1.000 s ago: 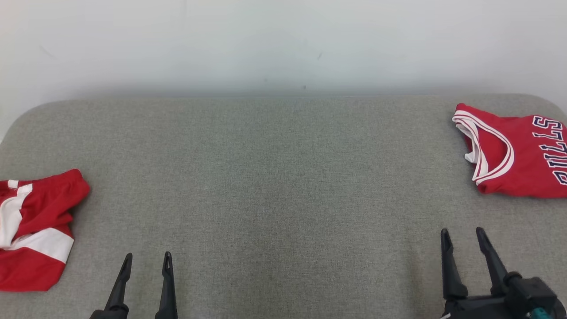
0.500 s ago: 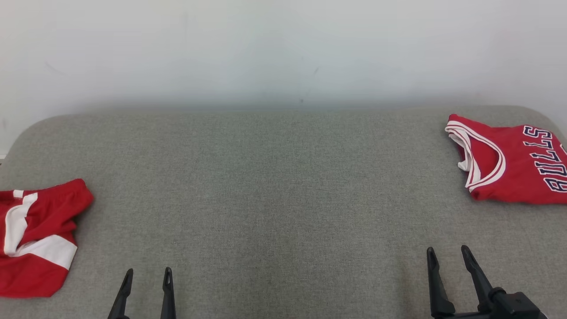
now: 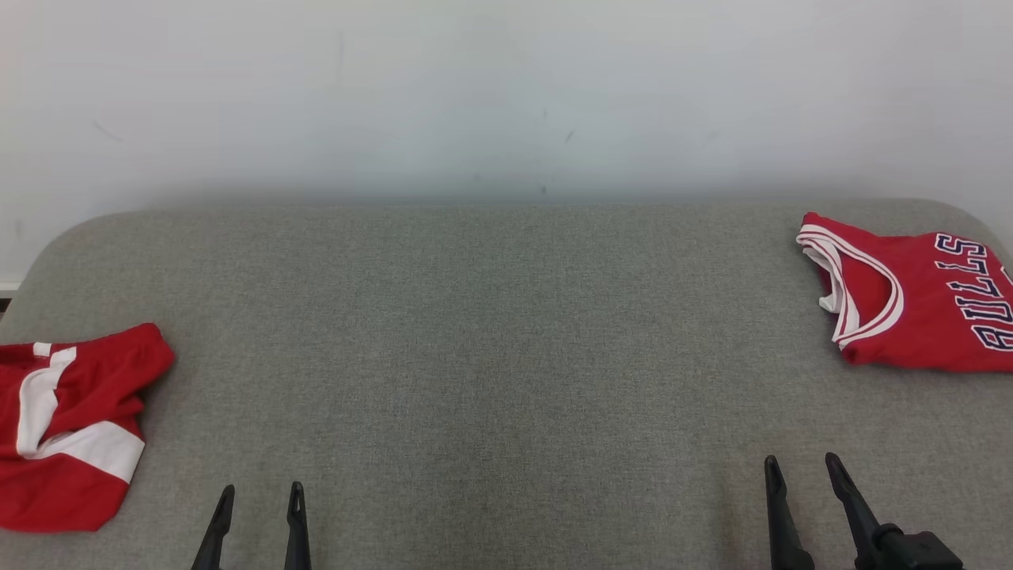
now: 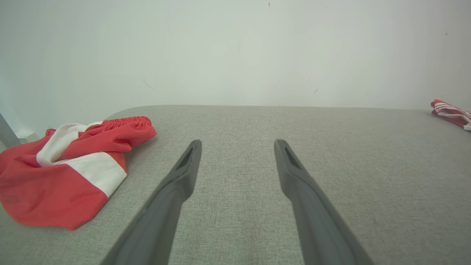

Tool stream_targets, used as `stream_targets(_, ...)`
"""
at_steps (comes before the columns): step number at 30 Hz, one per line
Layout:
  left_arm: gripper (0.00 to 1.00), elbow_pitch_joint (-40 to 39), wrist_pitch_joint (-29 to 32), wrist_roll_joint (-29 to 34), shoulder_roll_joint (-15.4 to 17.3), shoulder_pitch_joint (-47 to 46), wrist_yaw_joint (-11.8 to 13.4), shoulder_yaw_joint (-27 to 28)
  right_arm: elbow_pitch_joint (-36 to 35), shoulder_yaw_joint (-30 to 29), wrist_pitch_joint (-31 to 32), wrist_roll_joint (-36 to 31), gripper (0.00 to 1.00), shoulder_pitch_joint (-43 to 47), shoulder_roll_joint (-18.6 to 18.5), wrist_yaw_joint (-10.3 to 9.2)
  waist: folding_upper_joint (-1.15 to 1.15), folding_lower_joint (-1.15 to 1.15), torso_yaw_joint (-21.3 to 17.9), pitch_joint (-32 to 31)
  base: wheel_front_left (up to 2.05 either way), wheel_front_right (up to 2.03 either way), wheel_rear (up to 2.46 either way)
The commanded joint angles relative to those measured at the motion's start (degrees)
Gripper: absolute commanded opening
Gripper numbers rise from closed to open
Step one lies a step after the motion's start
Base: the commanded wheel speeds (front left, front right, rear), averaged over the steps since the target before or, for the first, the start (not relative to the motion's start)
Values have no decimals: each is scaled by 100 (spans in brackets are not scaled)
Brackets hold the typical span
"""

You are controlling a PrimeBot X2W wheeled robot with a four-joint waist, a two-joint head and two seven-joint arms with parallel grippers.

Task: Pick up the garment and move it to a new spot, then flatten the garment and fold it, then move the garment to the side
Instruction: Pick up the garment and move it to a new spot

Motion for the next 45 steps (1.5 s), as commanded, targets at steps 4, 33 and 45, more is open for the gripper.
stream_targets(4, 100, 13, -17, -15, 4, 55, -5, 13, 24, 29, -17, -38, 100, -22, 17, -11, 0, 0, -7, -6, 0, 0, 0)
stream_targets(33, 100, 177, -17, -88, 5, 132, 53, 418, 212, 219, -17, 151, 100, -34, 15, -11, 0, 0, 1256, -80, 0, 0, 0)
stream_targets(45, 100, 122, -17, -153, 4, 143, 102, 469, 229, 334, -17, 102, 100, -187, 11, -11, 0, 0, 1991, 45, 0, 0, 0)
